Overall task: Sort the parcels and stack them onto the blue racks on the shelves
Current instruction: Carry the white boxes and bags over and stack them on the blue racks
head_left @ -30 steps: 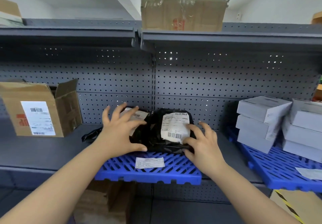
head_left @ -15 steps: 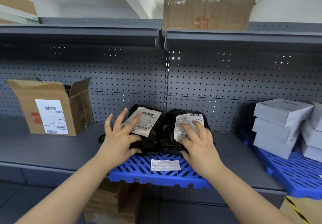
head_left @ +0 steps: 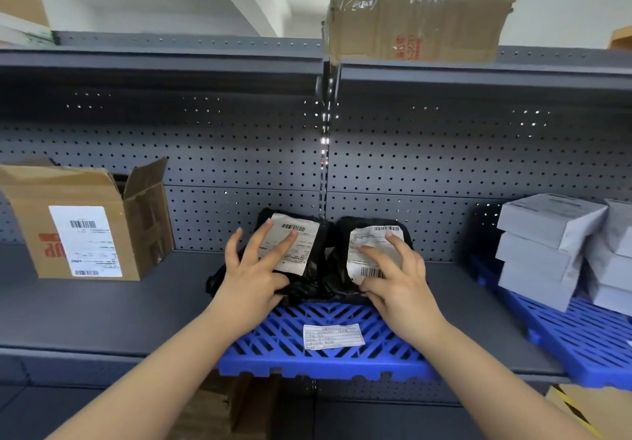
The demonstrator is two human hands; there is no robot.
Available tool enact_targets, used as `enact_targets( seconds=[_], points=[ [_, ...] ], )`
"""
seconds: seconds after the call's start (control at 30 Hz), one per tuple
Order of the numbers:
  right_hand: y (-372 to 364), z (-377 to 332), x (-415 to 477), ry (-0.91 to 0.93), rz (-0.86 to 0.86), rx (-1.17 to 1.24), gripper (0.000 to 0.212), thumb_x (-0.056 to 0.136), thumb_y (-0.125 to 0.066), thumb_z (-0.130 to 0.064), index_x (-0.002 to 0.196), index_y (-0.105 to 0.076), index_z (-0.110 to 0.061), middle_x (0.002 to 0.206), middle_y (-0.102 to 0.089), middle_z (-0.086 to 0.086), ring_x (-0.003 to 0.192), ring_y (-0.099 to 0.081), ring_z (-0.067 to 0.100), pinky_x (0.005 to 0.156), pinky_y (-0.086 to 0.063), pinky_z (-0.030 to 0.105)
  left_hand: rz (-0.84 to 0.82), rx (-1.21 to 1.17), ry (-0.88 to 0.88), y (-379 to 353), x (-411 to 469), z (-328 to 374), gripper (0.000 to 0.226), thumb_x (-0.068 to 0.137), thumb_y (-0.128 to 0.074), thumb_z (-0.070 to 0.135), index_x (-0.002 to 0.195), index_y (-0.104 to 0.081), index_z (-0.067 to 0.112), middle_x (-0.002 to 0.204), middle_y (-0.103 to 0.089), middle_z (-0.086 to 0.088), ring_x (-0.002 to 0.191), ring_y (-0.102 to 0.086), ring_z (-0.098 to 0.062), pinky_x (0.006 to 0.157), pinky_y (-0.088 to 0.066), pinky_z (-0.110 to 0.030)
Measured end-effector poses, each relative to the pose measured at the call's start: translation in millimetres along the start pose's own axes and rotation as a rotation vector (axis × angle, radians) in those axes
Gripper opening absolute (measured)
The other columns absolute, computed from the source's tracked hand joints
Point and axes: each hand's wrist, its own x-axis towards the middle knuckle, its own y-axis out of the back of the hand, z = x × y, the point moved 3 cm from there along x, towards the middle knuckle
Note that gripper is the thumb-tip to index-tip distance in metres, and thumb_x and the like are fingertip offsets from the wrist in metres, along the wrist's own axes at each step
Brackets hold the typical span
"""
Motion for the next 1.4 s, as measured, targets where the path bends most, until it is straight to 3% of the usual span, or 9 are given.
enact_targets(
  seconds=[0.13, 0.2, 0.3, 0.43, 0.53, 0.7, 0.87, 1.07, 1.4],
  points=[
    [-5, 3, 6, -0.066, -0.064, -0.015, 0.023, 0.062, -0.087, -0.011, 0.072, -0.07, -0.024, 0.132, -0.056, 0.005, 0.131, -0.026, 0.04, 0.091, -0.037, 0.059, -0.065, -0.01, 0.0, -1, 3, -4, 0.024, 0.051, -0.089, 0.039, 0.068, -0.072, 0.037, 0.149, -0.041, -0.001, 0.141, -0.016, -0.039, 0.105, -0.008, -0.067],
    [-5, 2, 9, -0.065, -0.11, -0.021, 0.023, 0.061, -0.088, -0.018, 0.072, -0.069, -0.026, 0.134, -0.055, 0.004, 0.131, -0.025, 0.039, 0.092, -0.037, 0.059, -0.057, -0.032, -0.007, 1, 5, -8, 0.024, 0.06, -0.079, 0.056, 0.076, -0.072, 0.039, 0.153, -0.035, 0.001, 0.144, -0.01, -0.035, 0.107, -0.002, -0.065],
    [1, -1, 12, -0.071, -0.12, -0.011, 0.023, 0.064, -0.085, -0.037, 0.074, -0.067, -0.026, 0.134, -0.054, 0.0, 0.131, -0.026, 0.035, 0.094, -0.036, 0.056, -0.049, -0.127, -0.017, 9, 8, -11, 0.056, 0.07, -0.046, 0.084, 0.1, -0.068, 0.043, 0.156, -0.026, 0.005, 0.147, -0.002, -0.029, 0.109, 0.004, -0.066],
    [10, -2, 22, -0.159, -0.03, 0.01, 0.036, 0.07, -0.079, -0.044, 0.096, -0.069, -0.021, 0.127, -0.058, -0.002, 0.127, -0.033, 0.032, 0.096, -0.038, 0.05, -0.064, -0.197, 0.032, 17, 23, -15, 0.072, 0.076, -0.02, 0.086, 0.121, -0.058, 0.043, 0.156, -0.025, 0.007, 0.146, -0.004, -0.026, 0.111, 0.005, -0.062],
    [12, -4, 28, -0.22, -0.087, 0.03, 0.054, 0.074, -0.074, -0.047, 0.119, -0.062, -0.021, 0.132, -0.055, -0.002, 0.128, -0.035, 0.033, 0.102, -0.038, 0.048, -0.135, -0.278, 0.06, 14, 38, -16, 0.079, 0.07, -0.024, 0.089, 0.135, -0.042, 0.048, 0.159, -0.013, 0.01, 0.144, 0.004, -0.022, 0.11, -0.001, -0.055],
    [27, 4, 35, -0.3, -0.248, -0.031, 0.072, 0.078, -0.066, -0.053, 0.141, -0.043, -0.029, 0.144, -0.044, -0.005, 0.134, -0.028, 0.027, 0.107, -0.035, 0.047, -0.218, -0.266, 0.05, 11, 60, -11, 0.082, 0.073, -0.034, 0.085, 0.145, -0.021, 0.048, 0.157, -0.022, 0.007, 0.144, -0.007, -0.025, 0.11, -0.016, -0.052],
    [36, 15, 30, -0.42, -0.462, -0.087, 0.077, 0.081, -0.068, -0.038, 0.148, -0.03, -0.032, 0.155, -0.027, -0.006, 0.142, -0.017, 0.026, 0.109, -0.032, 0.05, -0.212, -0.236, -0.062, 9, 81, 12, 0.08, 0.079, -0.039, 0.078, 0.147, -0.022, 0.04, 0.152, -0.033, 0.008, 0.139, -0.023, -0.021, 0.108, -0.023, -0.047],
    [64, 22, 3, -0.502, -0.409, -0.116, 0.073, 0.078, -0.069, -0.032, 0.144, -0.038, -0.026, 0.148, -0.04, 0.002, 0.134, -0.031, 0.029, 0.106, -0.035, 0.047, -0.129, -0.301, -0.158, 10, 101, 56, 0.077, 0.079, -0.041, 0.077, 0.145, -0.029, 0.038, 0.147, -0.04, 0.009, 0.132, -0.034, -0.018, 0.105, -0.022, -0.046],
    [120, 56, -64, -0.703, -0.19, -0.097, 0.064, 0.076, -0.064, -0.005, 0.136, -0.049, -0.021, 0.141, -0.045, 0.002, 0.129, -0.034, 0.026, 0.102, -0.032, 0.031, -0.129, -0.42, -0.212, 34, 129, 177, 0.068, 0.084, -0.045, 0.066, 0.143, -0.029, 0.035, 0.143, -0.043, 0.006, 0.13, -0.036, -0.021, 0.105, -0.026, -0.051]
  ],
)
